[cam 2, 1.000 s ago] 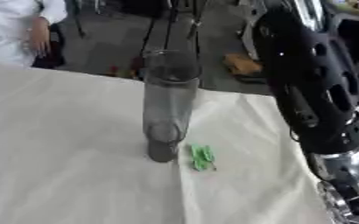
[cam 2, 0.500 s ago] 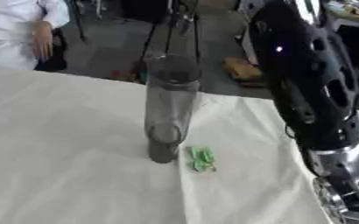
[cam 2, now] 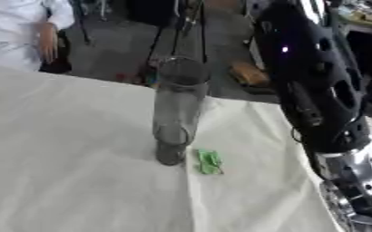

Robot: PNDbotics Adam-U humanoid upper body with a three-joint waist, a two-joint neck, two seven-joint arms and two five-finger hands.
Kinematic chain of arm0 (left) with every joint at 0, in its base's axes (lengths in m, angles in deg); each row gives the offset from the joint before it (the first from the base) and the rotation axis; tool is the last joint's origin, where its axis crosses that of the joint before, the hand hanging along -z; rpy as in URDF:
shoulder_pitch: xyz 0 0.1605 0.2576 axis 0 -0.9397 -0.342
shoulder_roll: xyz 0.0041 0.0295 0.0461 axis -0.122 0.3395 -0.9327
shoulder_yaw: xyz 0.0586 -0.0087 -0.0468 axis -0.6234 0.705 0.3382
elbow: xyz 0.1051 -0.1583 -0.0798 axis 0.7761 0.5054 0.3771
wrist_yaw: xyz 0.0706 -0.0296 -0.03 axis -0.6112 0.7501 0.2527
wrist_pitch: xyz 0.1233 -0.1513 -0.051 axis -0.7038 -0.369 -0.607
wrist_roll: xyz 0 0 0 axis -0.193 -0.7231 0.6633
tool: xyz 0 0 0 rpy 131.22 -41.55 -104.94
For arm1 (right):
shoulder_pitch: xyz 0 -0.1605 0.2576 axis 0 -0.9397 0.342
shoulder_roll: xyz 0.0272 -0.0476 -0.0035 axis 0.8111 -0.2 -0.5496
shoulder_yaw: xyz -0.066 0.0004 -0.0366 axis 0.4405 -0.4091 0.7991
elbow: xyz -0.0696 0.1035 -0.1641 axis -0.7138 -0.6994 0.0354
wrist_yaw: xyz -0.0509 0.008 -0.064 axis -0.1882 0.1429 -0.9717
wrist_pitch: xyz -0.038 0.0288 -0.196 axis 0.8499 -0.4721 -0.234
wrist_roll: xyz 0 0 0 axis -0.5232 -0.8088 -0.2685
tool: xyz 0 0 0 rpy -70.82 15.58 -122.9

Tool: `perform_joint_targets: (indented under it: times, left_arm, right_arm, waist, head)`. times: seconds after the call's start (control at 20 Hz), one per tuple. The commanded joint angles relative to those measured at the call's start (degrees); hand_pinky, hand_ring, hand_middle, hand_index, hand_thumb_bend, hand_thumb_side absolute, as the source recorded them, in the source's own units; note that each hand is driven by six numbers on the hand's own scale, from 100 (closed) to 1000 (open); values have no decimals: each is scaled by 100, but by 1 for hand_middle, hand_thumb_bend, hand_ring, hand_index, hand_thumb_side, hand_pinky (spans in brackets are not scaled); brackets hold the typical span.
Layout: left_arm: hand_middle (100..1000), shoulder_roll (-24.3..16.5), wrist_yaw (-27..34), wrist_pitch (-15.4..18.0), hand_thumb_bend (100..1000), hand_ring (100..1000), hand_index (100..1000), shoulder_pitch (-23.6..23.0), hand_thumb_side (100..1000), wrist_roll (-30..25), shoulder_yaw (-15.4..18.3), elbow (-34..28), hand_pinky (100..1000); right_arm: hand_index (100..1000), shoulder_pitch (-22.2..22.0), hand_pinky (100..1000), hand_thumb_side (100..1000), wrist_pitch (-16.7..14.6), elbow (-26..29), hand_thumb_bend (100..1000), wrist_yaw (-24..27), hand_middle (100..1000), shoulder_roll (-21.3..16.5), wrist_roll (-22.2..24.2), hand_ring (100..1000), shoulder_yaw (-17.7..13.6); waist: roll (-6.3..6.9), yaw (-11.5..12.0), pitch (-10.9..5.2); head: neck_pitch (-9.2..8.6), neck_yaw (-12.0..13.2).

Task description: Arrange flowers into the vase.

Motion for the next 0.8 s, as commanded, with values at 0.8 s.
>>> perform_joint_targets:
  times: [0.8]
  left_arm:
    - [862, -49, 7, -33, 100, 905, 954, 28, 1000, 67, 43, -68, 882]
  right_arm:
    - [100, -214, 100, 357, 1176, 287, 211, 189, 100, -92, -857, 100, 84]
  waist:
    - [14, -60, -155]
  head:
    - [49, 93]
